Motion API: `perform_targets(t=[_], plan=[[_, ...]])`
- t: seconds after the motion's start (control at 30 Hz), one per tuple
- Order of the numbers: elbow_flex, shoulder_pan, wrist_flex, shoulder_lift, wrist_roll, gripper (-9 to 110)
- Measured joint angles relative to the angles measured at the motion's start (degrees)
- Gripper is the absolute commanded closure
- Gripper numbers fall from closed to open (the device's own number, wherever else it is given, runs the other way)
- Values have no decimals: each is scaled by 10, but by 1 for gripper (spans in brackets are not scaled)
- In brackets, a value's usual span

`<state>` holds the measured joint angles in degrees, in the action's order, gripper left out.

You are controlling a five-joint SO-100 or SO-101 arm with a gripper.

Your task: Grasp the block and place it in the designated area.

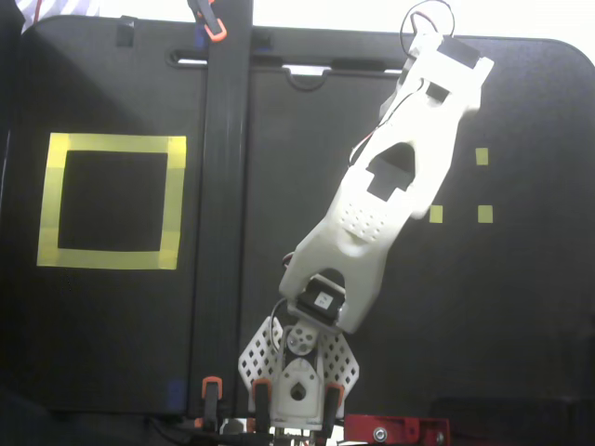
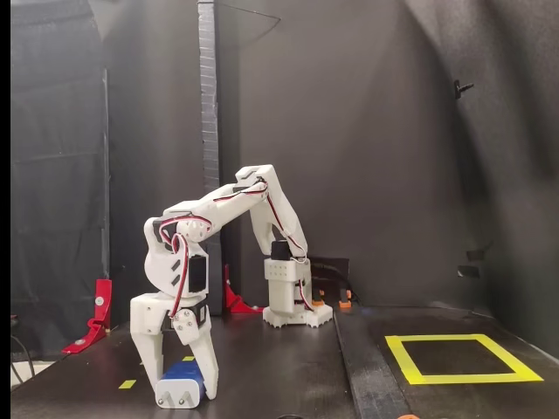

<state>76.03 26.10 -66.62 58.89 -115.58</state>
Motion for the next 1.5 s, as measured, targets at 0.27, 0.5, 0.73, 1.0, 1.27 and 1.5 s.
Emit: perform_targets(t=[0.27, 0.5, 0.73, 1.0, 1.27, 1.5], plan=[[-66, 0, -109, 14, 4, 80], [-114, 0, -166, 49, 11, 80], [-114, -1, -212, 95, 11, 80], [-80, -5, -242, 171, 11, 80], [35, -25, -238, 275, 13, 80], [134, -51, -229, 357, 33, 80]])
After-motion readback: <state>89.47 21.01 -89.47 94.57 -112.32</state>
